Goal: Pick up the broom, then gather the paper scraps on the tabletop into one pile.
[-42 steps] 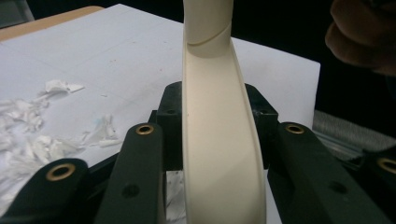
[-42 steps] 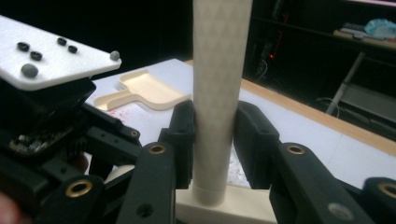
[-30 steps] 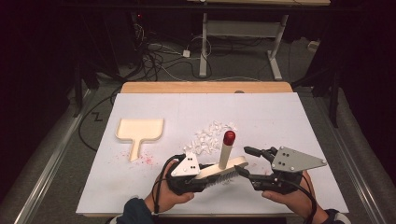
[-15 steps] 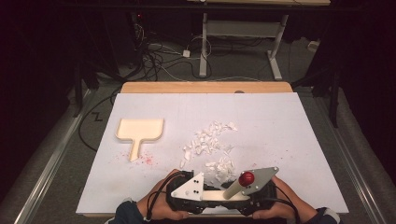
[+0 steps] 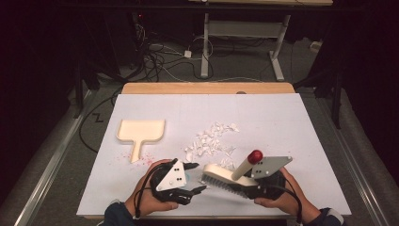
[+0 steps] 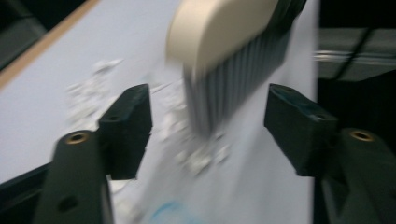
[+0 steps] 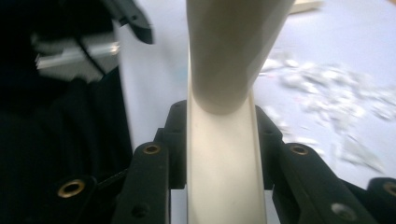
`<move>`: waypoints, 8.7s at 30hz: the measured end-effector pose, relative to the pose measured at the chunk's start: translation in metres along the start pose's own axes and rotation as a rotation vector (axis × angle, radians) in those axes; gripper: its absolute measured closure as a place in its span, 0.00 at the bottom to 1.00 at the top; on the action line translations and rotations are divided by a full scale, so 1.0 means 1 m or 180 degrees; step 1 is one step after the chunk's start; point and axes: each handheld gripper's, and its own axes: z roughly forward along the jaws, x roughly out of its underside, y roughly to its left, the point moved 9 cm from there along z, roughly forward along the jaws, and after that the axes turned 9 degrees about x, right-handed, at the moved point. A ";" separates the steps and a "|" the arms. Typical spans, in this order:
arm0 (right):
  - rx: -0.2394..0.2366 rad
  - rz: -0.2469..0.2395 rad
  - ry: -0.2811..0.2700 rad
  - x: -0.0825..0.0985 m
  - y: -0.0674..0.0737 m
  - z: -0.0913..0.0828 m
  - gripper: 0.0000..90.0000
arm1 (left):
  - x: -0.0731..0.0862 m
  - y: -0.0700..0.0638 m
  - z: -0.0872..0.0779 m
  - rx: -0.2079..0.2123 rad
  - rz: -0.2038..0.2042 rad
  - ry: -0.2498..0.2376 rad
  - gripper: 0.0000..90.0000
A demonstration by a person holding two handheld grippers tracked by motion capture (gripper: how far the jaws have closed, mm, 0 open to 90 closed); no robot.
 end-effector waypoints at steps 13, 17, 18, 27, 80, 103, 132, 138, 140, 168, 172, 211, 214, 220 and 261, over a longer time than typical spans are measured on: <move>0.0758 0.0457 -0.0005 0.003 -0.065 -0.023 0.75 | 0.074 0.019 -0.044 -0.1005 -0.0295 0.0151 0.19; 0.0887 0.0484 -0.0019 0.005 -0.077 -0.028 0.75 | 0.091 0.019 -0.051 -0.1159 -0.0376 0.0220 0.18; 0.1017 0.0483 -0.0013 0.007 -0.085 -0.031 0.75 | 0.096 0.020 -0.054 -0.1216 -0.0418 0.0235 0.18; 0.1474 0.0530 0.0060 0.019 -0.114 -0.044 0.75 | 0.114 0.018 -0.060 -0.1332 -0.0564 0.0257 0.18; 0.1440 -0.0528 0.0418 -0.001 -0.132 0.125 0.74 | 0.125 0.013 -0.045 -0.1191 -0.0615 0.0474 0.19; 0.1095 -0.0552 0.0130 -0.019 -0.088 0.048 0.75 | 0.124 0.013 -0.048 -0.1207 -0.0662 0.0439 0.19; 0.0699 -0.0994 0.0122 -0.048 -0.072 0.165 0.75 | 0.127 0.011 -0.044 -0.1128 -0.0663 0.0498 0.19; 0.0263 -0.1235 0.0107 -0.038 -0.047 0.146 0.74 | 0.125 0.010 -0.044 -0.1099 -0.0701 0.0457 0.19; 0.0305 -0.1325 0.0152 -0.034 -0.045 0.141 0.74 | 0.124 0.010 -0.044 -0.1100 -0.0680 0.0457 0.19; 0.1774 0.0392 0.0301 0.028 -0.111 -0.006 0.75 | 0.123 0.008 -0.042 -0.1104 -0.0586 0.0546 0.19; 0.1866 0.0546 0.0559 0.049 -0.106 0.005 0.75 | 0.123 0.008 -0.042 -0.1082 -0.0582 0.0545 0.19; 0.1714 0.0773 0.0134 0.009 -0.065 0.014 0.75 | 0.122 0.003 -0.039 -0.1023 -0.0507 0.0618 0.20; 0.1691 0.0699 0.0219 0.021 -0.063 0.000 0.75 | 0.123 0.003 -0.039 -0.1010 -0.0504 0.0623 0.20; 0.1445 0.0687 0.0392 0.049 -0.049 -0.031 0.75 | 0.124 0.002 -0.037 -0.0992 -0.0507 0.0652 0.20; 0.0908 0.0318 0.0063 0.003 -0.005 -0.025 0.75 | 0.121 0.004 -0.041 -0.1051 -0.0499 0.0605 0.20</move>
